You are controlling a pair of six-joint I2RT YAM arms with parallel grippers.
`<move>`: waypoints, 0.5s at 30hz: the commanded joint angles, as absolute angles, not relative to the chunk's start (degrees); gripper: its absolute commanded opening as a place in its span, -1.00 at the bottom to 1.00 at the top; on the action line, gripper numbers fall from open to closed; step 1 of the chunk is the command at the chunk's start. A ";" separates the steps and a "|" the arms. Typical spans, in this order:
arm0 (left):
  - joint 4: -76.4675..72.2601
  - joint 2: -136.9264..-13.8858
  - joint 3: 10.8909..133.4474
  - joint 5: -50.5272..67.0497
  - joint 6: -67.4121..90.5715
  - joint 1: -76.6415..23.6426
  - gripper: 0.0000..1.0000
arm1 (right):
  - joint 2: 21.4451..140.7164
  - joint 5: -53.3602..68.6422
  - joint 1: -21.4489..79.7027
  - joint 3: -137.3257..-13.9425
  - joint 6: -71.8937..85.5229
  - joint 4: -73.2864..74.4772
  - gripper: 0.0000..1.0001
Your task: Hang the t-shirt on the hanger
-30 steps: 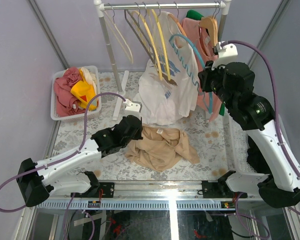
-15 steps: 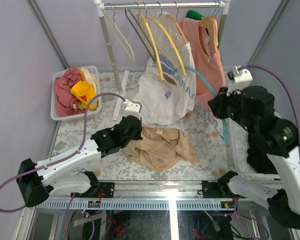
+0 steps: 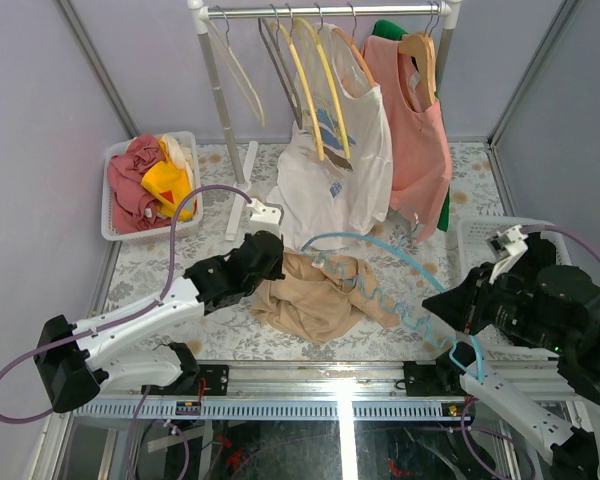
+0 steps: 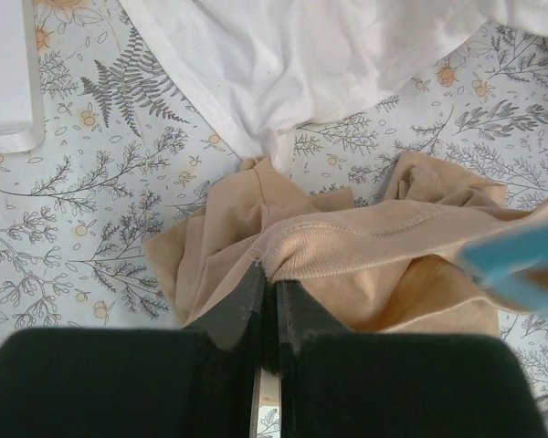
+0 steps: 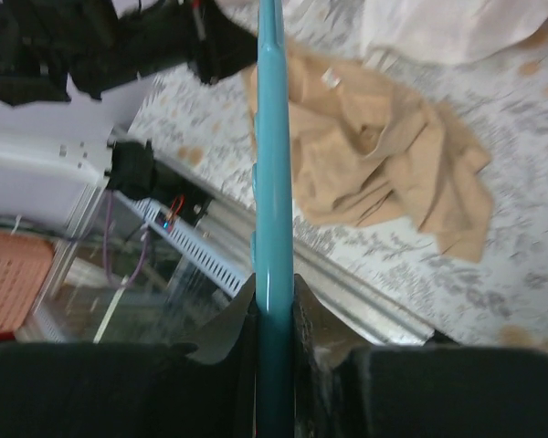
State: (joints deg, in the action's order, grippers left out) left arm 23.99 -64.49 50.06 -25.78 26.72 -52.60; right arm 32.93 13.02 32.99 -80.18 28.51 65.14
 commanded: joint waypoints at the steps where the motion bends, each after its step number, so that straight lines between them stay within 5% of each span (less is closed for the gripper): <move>1: 22.15 -65.19 51.91 -28.10 26.35 -52.37 -1.00 | 32.29 25.12 32.78 -74.47 31.45 60.57 -1.00; 15: 24.02 -65.18 53.99 -28.92 26.40 -52.34 -1.00 | 36.98 23.07 32.81 -69.63 24.27 56.04 -1.00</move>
State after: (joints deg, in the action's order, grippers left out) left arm 24.14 -65.10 51.40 -26.85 26.72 -52.60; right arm 35.81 20.69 32.99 -70.67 26.70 60.75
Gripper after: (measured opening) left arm 0.015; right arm 0.193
